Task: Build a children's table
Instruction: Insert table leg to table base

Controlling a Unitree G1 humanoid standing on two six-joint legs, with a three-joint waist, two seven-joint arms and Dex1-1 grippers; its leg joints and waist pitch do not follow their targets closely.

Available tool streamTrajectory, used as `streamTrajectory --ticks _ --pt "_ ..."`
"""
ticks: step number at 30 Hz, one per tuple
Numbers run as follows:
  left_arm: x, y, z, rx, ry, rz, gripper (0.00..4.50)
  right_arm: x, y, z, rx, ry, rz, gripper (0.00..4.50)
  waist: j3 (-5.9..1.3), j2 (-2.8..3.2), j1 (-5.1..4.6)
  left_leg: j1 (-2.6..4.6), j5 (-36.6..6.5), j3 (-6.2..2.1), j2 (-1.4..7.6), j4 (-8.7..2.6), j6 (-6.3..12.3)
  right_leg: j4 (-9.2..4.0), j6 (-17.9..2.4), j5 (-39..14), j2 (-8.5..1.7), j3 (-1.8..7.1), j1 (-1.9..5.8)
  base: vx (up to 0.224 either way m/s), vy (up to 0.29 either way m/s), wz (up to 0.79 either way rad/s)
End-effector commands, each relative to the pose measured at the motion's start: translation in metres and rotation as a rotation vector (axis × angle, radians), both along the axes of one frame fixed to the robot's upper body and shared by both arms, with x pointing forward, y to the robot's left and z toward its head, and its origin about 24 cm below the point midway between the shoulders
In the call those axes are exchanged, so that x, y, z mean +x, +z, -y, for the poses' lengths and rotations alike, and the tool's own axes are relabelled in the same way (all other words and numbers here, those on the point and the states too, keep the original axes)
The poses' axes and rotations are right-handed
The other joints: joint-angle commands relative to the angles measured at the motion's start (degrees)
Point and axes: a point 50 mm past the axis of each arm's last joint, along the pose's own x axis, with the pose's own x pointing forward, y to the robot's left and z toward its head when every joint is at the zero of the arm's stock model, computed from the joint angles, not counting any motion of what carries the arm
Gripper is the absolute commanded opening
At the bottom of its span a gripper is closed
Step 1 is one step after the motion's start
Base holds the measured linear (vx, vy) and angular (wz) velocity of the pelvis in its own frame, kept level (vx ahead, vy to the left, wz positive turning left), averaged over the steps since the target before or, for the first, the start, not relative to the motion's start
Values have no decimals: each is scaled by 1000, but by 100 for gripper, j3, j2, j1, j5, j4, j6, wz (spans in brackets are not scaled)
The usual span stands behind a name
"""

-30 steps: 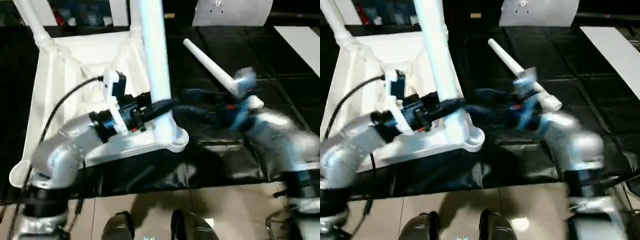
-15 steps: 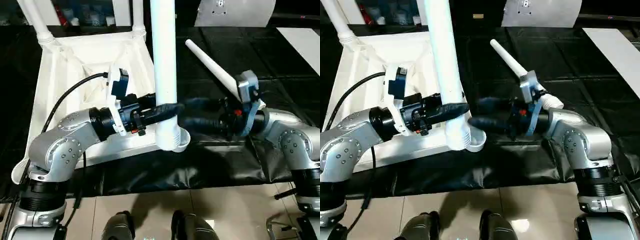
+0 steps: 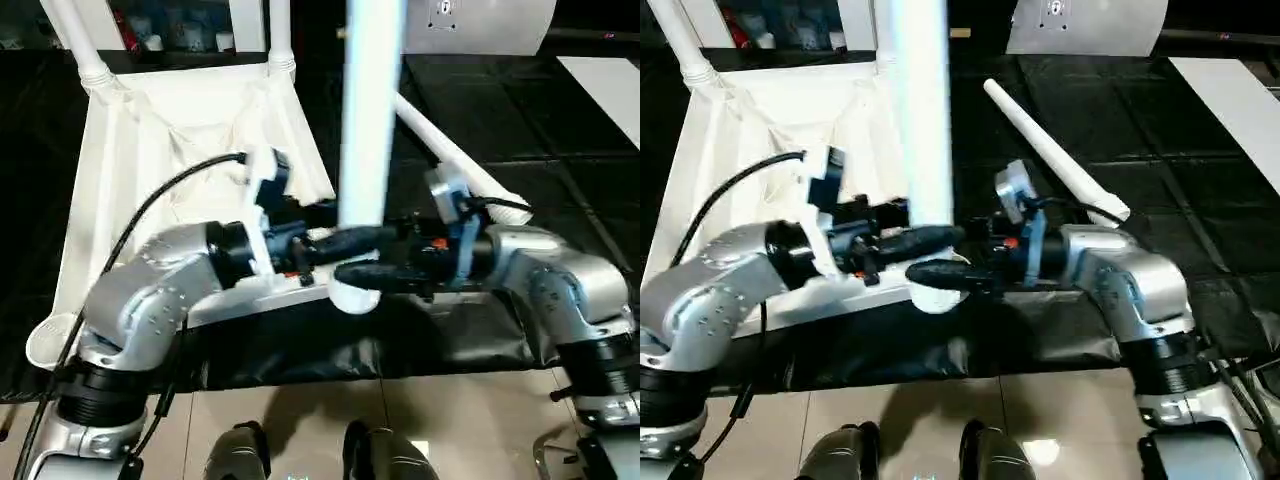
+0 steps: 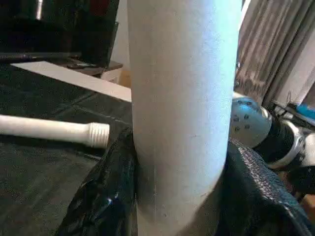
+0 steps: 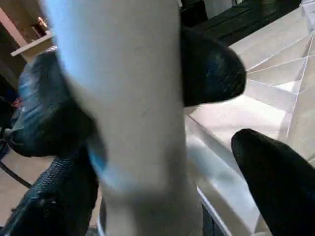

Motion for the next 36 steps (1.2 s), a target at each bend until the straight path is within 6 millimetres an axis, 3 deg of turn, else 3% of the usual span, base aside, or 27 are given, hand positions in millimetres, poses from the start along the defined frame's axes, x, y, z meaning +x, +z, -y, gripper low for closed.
streamTrajectory --ticks 1,3,8,10,12,20,36 --pt "-5 5 6 29 -40 62 202 1 2 0 -8 2 0 397 -602 -9 -1 124 -761 -103 287 -339 394 -415 -924 -1978 -495 364 426 0 0 0" --pt "-6 3 8 43 -43 70 202 1 2 -1 -4 13 -7 397 -603 -2 0 128 -747 -104 291 -340 394 -416 -900 -1986 -496 366 424 0 0 0" --pt "-5 3 9 53 -32 94 202 0 2 0 -15 28 -18 354 -611 -5 -3 123 -724 -106 291 -339 414 -397 -965 -1843 -485 365 428 0 0 0" --pt "-5 3 9 53 -32 98 202 0 1 0 -19 35 -23 317 -612 -4 1 125 -727 -101 287 -335 406 -402 -957 -1883 -492 365 428 0 0 0" --pt "-4 3 9 60 -31 105 202 -1 1 0 -25 44 -29 317 -609 -7 -1 122 -749 -104 289 -336 393 -412 -938 -1938 -495 364 431 0 0 0" --pt "-7 0 16 73 -52 114 202 0 0 -2 -26 53 -34 243 -603 -9 -1 125 -747 -103 291 -336 393 -407 -968 -1903 -493 366 422 0 0 0" --pt "1 0 10 16 64 49 202 1 -3 -3 -27 37 -32 202 -577 -26 -13 117 -749 -101 282 -334 425 -422 -920 -2011 -488 360 413 0 0 0"
